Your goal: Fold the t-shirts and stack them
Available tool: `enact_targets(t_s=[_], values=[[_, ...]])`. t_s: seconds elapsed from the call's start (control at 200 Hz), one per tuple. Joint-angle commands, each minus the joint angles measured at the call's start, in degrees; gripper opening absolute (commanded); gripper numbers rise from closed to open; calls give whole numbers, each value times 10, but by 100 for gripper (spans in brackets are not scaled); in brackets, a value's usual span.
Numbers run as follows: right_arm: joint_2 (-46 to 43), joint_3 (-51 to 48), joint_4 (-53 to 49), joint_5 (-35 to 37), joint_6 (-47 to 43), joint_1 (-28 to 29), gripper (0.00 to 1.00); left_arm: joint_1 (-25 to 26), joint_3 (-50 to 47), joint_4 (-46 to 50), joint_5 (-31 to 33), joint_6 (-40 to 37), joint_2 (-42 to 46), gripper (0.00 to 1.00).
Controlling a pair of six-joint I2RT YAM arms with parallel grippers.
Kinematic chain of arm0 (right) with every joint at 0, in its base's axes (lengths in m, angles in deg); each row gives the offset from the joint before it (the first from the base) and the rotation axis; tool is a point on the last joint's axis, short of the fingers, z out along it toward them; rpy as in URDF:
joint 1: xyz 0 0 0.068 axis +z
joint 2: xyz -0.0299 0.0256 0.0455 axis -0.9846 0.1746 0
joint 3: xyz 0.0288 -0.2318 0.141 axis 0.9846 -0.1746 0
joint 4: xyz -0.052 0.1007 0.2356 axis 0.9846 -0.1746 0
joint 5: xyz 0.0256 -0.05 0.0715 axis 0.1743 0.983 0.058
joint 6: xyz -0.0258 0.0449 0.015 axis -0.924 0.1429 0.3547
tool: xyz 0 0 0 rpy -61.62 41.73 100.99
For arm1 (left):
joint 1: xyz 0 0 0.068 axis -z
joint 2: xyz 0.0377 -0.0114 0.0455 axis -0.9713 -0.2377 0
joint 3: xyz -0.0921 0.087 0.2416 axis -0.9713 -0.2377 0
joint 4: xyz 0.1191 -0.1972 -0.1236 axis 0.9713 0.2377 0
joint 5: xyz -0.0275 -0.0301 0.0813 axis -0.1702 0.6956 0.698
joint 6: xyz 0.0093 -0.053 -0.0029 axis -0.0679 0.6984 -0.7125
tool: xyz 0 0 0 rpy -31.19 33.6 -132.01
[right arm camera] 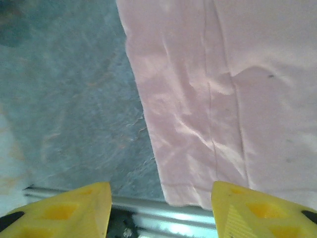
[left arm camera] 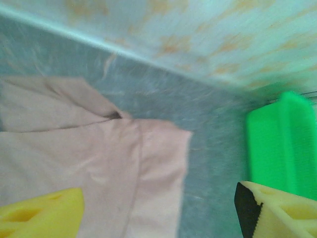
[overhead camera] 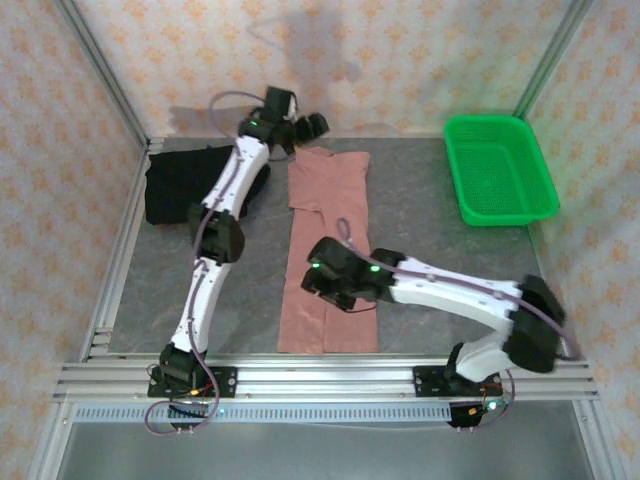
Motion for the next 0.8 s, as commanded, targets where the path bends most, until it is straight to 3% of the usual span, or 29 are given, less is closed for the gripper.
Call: enact_targets(t_s=[0.0,0.115,0.245,0.33,0.43,0.6,0.796], values=[[-93,-76,-95,19,-27,-17,57,5,-83,118,-39,-68,180,77],[-189,-148,-99,-10,-59,-33,58,27,-368,88,-26,-99,367,76],[-223,-218,-87,-65,-89,-35,56,38,-644,63,-16,-68,551,75],[-236,-271,-57,-91,-89,-36,54,75,-791,64,2,-57,656,74],[-259,-318,-40,-101,-82,-36,52,133,-954,37,7,12,756,70],[-265,-366,11,-115,-77,-36,50,212,-1139,-22,42,102,854,62],[-244,-391,62,-121,-70,-35,48,237,-1245,-118,32,173,903,60]])
